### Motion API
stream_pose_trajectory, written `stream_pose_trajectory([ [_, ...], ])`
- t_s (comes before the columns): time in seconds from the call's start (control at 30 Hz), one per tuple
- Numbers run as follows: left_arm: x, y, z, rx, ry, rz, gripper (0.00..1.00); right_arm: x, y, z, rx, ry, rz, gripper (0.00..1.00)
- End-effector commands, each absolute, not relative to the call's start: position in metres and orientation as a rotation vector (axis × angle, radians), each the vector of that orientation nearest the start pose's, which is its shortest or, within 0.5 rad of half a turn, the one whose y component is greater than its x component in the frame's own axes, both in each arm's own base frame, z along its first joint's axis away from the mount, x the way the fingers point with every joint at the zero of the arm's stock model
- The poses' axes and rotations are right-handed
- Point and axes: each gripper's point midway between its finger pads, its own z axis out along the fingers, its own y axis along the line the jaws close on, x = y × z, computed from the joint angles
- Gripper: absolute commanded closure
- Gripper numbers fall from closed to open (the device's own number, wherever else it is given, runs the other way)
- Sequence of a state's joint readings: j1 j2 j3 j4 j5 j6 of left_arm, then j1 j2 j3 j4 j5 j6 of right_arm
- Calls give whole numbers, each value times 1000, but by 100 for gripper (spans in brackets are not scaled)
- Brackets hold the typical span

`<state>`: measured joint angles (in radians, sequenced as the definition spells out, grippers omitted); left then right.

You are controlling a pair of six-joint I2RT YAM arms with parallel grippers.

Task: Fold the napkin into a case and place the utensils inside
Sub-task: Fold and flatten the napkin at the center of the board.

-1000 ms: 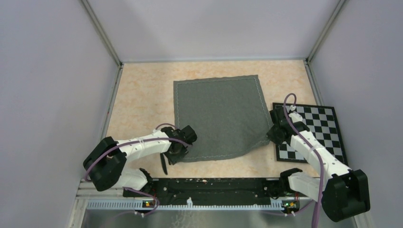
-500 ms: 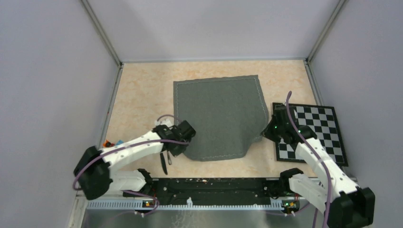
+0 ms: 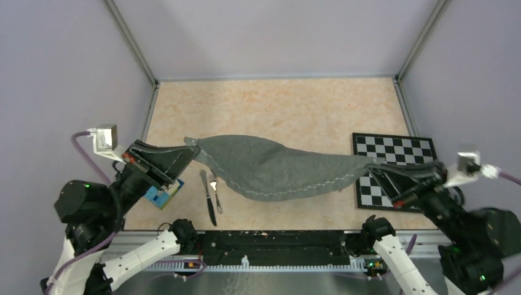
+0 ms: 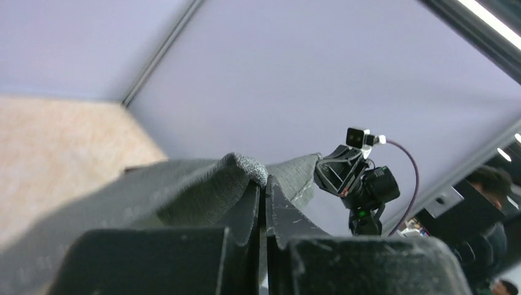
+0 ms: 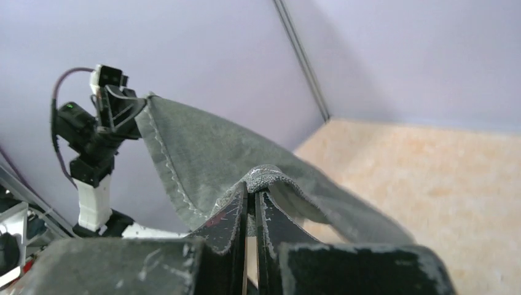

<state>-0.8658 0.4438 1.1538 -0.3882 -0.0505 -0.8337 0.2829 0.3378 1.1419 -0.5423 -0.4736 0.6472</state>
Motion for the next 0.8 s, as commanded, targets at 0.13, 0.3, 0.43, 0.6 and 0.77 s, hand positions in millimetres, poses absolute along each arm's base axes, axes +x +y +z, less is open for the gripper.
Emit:
stream_pose_trajectory([
  [0.13, 145, -166, 510, 76, 1341, -1131, 100, 117, 87, 478, 104, 1298, 892, 100],
  [0.3, 248, -175, 454, -85, 1502, -629, 100, 238, 80, 416, 277, 1569, 615, 100],
  [0.43, 347, -179, 395, -116, 1658, -379, 100, 320, 86, 366, 275, 1712, 441, 100],
  [0.6, 459, -137, 297, -275, 1822, -420, 100, 413, 89, 299, 252, 1800, 335, 100],
  [0.77, 529, -131, 215, -296, 1905, -627, 100, 496, 89, 228, 255, 1871, 403, 100],
])
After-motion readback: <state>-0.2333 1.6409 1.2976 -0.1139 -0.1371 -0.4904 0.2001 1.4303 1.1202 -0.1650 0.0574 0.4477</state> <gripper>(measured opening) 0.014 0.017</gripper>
